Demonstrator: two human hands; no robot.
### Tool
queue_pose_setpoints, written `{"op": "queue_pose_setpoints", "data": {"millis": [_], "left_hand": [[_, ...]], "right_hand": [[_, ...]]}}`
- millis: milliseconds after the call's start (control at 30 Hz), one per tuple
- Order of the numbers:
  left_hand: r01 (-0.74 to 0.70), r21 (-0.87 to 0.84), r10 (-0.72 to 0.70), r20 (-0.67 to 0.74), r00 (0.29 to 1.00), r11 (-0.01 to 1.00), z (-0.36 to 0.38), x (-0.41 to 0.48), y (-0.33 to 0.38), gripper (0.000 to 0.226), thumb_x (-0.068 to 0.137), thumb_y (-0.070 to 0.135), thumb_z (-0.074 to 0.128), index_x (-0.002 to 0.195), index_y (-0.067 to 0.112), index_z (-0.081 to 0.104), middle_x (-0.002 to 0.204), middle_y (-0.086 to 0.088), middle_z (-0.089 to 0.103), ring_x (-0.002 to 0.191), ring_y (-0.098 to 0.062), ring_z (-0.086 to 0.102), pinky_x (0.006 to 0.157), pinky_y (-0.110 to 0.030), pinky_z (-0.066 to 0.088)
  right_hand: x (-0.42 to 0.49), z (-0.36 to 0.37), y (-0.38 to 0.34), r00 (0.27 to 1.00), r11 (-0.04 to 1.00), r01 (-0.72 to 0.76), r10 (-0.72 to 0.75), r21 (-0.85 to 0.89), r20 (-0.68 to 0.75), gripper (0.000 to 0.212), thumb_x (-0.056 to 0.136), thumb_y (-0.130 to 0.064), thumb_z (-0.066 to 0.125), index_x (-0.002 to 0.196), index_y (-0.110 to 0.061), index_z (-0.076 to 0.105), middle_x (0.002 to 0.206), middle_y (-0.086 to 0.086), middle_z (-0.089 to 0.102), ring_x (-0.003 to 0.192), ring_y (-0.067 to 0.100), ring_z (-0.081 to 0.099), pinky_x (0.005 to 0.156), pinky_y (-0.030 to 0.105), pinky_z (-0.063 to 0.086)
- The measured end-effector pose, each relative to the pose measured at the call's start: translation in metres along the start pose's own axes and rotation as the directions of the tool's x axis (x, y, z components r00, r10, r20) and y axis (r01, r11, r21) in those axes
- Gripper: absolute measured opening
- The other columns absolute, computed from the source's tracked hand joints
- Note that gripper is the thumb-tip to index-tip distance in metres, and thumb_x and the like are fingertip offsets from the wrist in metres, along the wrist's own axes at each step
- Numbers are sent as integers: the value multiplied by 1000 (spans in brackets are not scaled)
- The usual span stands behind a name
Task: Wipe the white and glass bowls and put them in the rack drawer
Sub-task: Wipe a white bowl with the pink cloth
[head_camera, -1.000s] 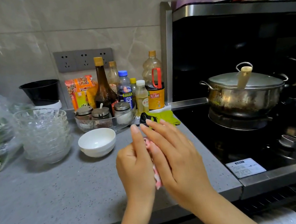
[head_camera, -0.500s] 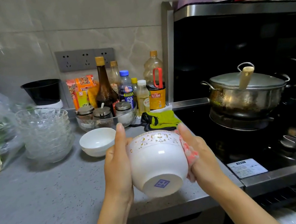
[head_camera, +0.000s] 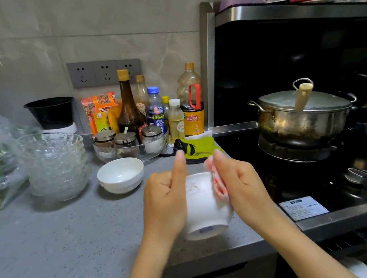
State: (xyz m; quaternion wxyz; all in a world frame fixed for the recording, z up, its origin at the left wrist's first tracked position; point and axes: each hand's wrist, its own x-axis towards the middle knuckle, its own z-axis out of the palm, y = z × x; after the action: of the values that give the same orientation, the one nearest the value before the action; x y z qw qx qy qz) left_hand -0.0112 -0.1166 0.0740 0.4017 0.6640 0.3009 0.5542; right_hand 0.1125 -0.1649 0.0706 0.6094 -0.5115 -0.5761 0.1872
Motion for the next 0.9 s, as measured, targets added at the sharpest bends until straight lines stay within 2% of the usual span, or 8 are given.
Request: {"op": "queue_pose_setpoints", "data": {"millis": [133, 233, 333, 467, 533, 633, 767, 900], "left_hand": [[171, -235, -216, -182, 959, 957, 7, -1, -5, 55, 93, 48, 42, 65, 3, 53, 56, -14, 46, 50, -20, 48, 51, -27, 33], [158, -189, -206, -267, 941, 969, 14, -3, -8, 61, 85, 60, 38, 51, 11, 48, 49, -11, 43, 49, -21, 42, 53, -32, 32], [154, -158, -193, -269, 944, 975, 21, -8, -6, 66, 80, 66, 34, 36, 18, 43, 36, -1, 41, 39, -21, 42, 48, -35, 33], [179, -249, -248, -284, 926, 952, 21, -10, -5, 67, 87, 62, 36, 60, 2, 51, 58, -14, 50, 53, -24, 49, 56, -36, 36], [204, -319, -301, -292, 908, 926, 18, -8, -3, 52, 95, 53, 37, 74, 9, 55, 67, -13, 52, 59, -22, 52, 58, -32, 38], [203, -316, -297, -283, 912, 927, 17, -7, 0, 52, 95, 51, 37, 70, 9, 54, 60, -12, 52, 51, -17, 53, 51, -26, 38], [112, -177, -154, -252, 955, 978, 20, -11, 1, 68, 82, 61, 35, 45, 6, 51, 43, -12, 49, 44, -19, 49, 47, -30, 38], [179, -297, -246, -205, 947, 938, 17, -10, 2, 65, 78, 61, 44, 63, -1, 53, 58, -16, 49, 54, -21, 50, 57, -33, 38]], "right_hand": [[-14, 10, 4, 1000, 999, -19, 20, 37, -14, 52, 92, -58, 29, 128, -32, 56, 127, -16, 60, 121, 1, 53, 103, 33, 42], [-22, 25, 3, 972, 891, 216, -235, -398, 3, 50, 99, -52, 22, 141, -34, 41, 148, -19, 39, 140, 2, 29, 114, 38, 29], [-19, 29, 6, 901, 654, 348, -432, -671, 45, 49, 103, -43, 20, 139, -24, 48, 145, -9, 46, 140, 9, 33, 110, 38, 33], [-11, 16, 7, 982, 966, 159, -176, -203, -71, 47, 96, -52, 26, 133, -37, 51, 137, -19, 52, 131, 2, 44, 109, 38, 38], [-10, 13, 9, 995, 999, 28, -25, 31, -95, 48, 94, -54, 26, 131, -39, 52, 133, -27, 52, 128, -3, 45, 110, 40, 37], [-15, 20, 0, 986, 985, 123, -136, -125, -98, 43, 98, -47, 26, 134, -38, 49, 140, -22, 47, 134, -1, 38, 113, 38, 33], [-14, 25, -1, 916, 726, 324, -400, -607, 11, 45, 101, -40, 26, 136, -27, 52, 143, -11, 47, 139, 7, 33, 113, 35, 31], [-7, 17, -4, 965, 950, 232, -251, -207, -73, 40, 99, -38, 31, 120, -28, 64, 127, -12, 61, 125, 7, 50, 104, 30, 40]]}}
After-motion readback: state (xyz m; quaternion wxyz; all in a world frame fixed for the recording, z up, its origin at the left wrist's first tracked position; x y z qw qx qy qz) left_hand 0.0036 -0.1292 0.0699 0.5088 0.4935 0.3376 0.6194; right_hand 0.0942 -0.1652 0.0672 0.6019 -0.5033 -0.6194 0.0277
